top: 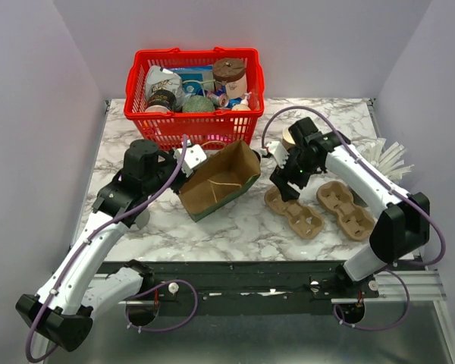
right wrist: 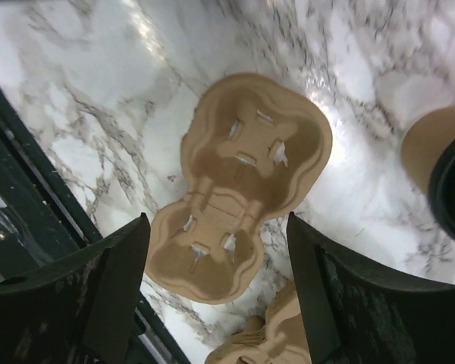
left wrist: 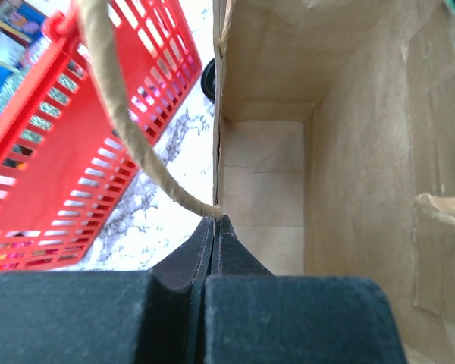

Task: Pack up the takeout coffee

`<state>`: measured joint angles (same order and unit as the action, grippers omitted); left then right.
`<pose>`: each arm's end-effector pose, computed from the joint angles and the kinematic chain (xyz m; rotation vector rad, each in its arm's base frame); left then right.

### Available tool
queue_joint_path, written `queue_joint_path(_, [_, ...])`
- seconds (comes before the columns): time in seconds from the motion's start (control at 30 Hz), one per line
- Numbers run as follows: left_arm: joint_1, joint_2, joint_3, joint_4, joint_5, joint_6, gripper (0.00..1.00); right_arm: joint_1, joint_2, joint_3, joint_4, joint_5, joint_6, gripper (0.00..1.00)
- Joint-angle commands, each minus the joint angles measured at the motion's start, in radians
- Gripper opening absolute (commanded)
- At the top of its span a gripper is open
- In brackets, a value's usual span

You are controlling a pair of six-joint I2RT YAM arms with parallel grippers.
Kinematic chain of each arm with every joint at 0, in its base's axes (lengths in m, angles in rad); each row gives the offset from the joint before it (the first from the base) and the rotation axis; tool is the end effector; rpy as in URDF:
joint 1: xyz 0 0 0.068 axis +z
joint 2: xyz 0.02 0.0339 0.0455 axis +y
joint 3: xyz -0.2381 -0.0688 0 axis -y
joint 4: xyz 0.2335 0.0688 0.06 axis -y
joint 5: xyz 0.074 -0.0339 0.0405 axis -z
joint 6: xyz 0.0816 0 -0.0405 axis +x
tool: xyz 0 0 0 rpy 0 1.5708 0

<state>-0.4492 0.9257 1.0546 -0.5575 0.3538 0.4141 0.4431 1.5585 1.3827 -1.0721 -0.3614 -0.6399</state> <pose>0.2018 -0.1287 0.3307 1.0337 1.7011 -0.3758 0.2633 0.1569 0.2273 -1.4883 2.3156 0.4562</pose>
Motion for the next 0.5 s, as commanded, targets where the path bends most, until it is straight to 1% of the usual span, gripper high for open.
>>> queue_joint_path(0.0, [0.009,0.009,-0.025,0.051,0.011,-0.003,0.00,-0.004,0.040,-0.082,0.057,0.122,0.141,0.79])
queue_joint_path(0.13, [0.020,0.028,-0.025,0.061,-0.003,-0.017,0.00,-0.004,0.049,-0.126,0.073,0.154,0.184,0.75])
queue_joint_path(0.33, [0.026,0.033,-0.019,0.053,0.001,-0.031,0.00,-0.004,0.046,-0.212,0.141,0.225,0.232,0.75])
queue_joint_path(0.47, [0.029,0.033,-0.018,0.039,0.004,-0.035,0.00,-0.004,0.081,-0.226,0.156,0.220,0.253,0.73])
